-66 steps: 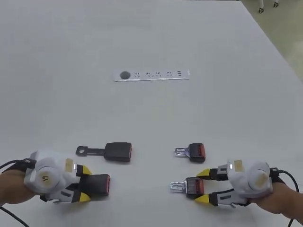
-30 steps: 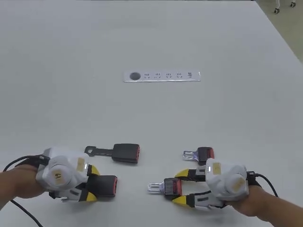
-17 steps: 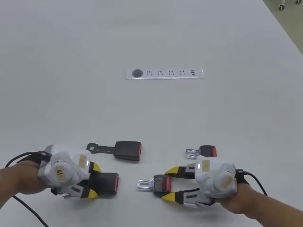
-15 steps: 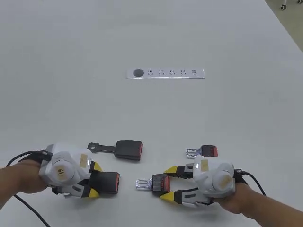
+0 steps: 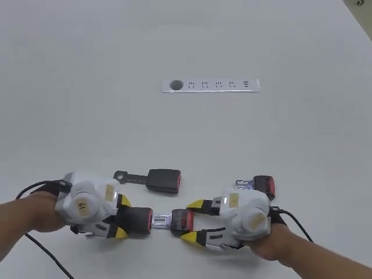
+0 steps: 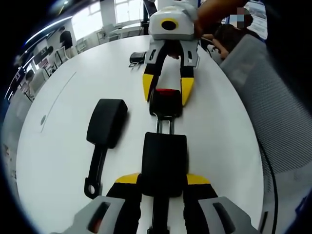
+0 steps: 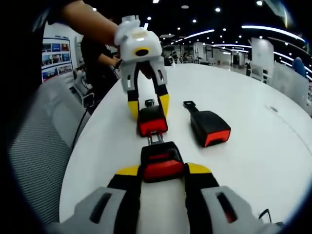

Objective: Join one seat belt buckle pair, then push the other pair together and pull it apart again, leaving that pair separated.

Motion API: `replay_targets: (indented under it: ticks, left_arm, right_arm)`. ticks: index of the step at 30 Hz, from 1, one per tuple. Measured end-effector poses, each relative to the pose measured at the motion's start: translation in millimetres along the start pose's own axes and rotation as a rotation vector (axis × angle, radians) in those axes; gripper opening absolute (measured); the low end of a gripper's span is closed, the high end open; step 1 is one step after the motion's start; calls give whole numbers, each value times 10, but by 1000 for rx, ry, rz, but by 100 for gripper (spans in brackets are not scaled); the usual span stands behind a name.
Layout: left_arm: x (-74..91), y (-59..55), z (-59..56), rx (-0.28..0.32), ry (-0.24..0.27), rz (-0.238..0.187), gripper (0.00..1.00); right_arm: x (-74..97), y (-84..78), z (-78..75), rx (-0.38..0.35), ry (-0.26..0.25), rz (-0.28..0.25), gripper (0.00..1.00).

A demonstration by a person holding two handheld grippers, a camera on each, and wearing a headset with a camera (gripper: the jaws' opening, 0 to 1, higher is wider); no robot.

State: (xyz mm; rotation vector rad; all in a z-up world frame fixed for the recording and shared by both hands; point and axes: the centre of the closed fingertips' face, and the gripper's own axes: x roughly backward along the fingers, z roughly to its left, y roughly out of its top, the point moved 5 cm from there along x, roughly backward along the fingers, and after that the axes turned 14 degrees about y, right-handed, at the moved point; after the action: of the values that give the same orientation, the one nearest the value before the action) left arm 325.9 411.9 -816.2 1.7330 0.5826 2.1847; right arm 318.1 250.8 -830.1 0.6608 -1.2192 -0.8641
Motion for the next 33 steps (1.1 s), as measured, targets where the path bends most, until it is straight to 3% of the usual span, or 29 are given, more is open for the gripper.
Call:
replay_targets:
  ticks: [6,33]
  left_arm:
    - [2,0,-3,6,9,6,34]
    - [-18,16,18,-10,-4,21,34]
  right_arm:
    - [-142,75,-10,0,-5,-1,35]
    - [-287,195,19,-43,-26,11,35]
